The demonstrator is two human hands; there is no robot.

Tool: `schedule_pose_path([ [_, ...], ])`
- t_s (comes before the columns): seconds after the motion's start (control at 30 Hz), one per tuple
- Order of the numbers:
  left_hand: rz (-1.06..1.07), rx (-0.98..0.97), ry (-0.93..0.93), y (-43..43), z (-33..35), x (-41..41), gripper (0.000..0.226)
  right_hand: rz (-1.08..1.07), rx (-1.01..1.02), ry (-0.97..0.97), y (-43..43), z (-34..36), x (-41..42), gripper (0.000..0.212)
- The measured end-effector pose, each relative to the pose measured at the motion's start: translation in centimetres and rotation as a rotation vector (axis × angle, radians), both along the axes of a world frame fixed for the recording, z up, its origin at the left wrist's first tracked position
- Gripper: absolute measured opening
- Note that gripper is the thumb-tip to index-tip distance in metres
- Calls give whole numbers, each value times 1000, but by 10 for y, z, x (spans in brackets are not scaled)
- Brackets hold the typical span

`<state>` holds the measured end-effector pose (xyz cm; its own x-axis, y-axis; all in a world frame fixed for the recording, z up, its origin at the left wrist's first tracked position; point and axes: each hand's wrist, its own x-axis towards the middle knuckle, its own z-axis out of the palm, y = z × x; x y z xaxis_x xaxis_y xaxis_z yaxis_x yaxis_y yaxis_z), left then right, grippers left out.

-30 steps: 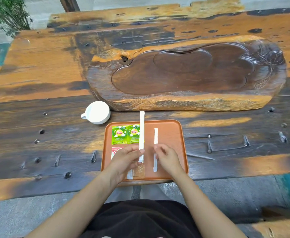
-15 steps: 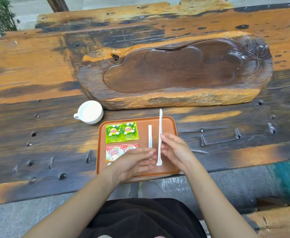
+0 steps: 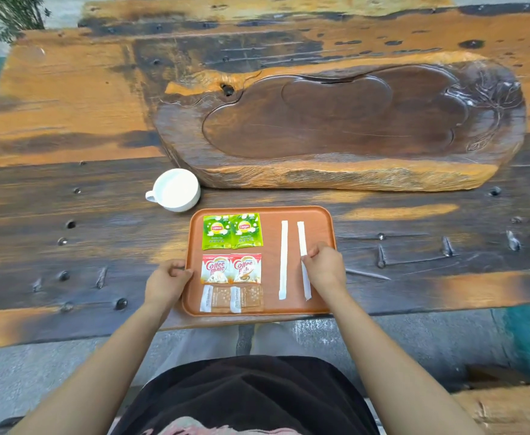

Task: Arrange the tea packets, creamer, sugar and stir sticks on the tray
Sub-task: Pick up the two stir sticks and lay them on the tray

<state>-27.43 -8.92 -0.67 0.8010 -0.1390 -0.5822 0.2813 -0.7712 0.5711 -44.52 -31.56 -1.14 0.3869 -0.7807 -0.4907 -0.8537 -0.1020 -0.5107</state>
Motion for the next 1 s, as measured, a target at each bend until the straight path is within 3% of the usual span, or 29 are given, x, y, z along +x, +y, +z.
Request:
schedule_pose_path([
  [0.83, 7, -65, 48, 5, -4, 2, 12, 42, -128, 9, 7, -2, -5, 16],
  [1.0, 19, -73, 92, 6, -2, 6, 13, -56, -238, -94, -2, 10, -12, 12],
])
